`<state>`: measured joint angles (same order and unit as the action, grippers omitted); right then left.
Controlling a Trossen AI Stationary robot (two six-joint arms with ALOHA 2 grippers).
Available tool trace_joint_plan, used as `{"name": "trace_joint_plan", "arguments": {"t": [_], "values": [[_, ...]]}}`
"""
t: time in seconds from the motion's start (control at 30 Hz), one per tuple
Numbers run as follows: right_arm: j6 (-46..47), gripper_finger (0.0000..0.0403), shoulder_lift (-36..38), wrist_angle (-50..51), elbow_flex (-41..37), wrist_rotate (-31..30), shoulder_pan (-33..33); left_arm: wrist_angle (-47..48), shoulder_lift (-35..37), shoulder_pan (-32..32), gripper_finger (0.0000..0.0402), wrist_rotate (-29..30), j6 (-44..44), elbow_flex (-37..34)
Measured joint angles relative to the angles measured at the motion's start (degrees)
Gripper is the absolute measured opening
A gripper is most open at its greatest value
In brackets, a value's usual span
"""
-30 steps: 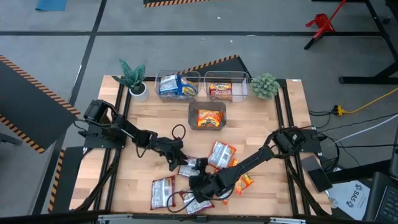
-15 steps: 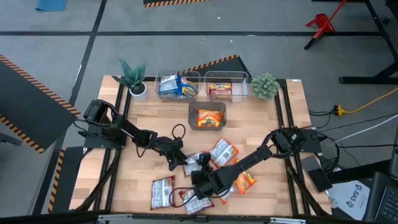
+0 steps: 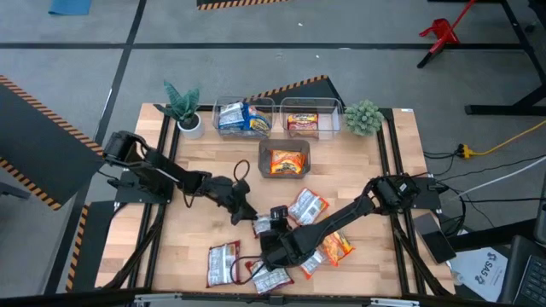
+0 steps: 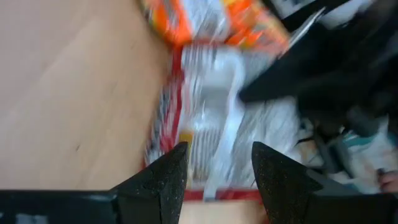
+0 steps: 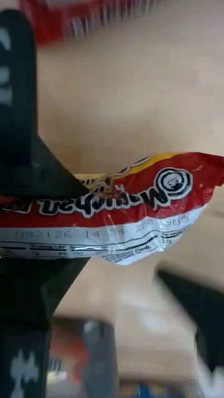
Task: Sort Maruchan noodles
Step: Put the red noodle pack into the right transparent bin
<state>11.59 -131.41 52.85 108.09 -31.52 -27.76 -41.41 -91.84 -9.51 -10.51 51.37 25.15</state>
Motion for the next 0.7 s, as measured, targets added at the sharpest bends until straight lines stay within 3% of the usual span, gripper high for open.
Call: {"name": "trace_joint_plan", "arguments": {"t": [0.2, 0.47, 0.7], "values": [[-0.56, 0.0083, 1.41, 4.13, 4.60, 14.61, 3.07, 0.98, 7.84, 4.08, 0.0172, -3.63, 0.34, 0.24], [-3.99, 0.0083, 8.88, 9.17, 4.77, 25.13, 9.36, 9.49, 20.25, 9.72, 0.0172, -4.12, -0.72, 0.22], [-10.76, 0.0083, 18.89, 16.87, 4.77, 30.11, 19.15, 15.41, 28.68, 12.63, 0.0172, -4.09, -2.42, 0.35]]}}
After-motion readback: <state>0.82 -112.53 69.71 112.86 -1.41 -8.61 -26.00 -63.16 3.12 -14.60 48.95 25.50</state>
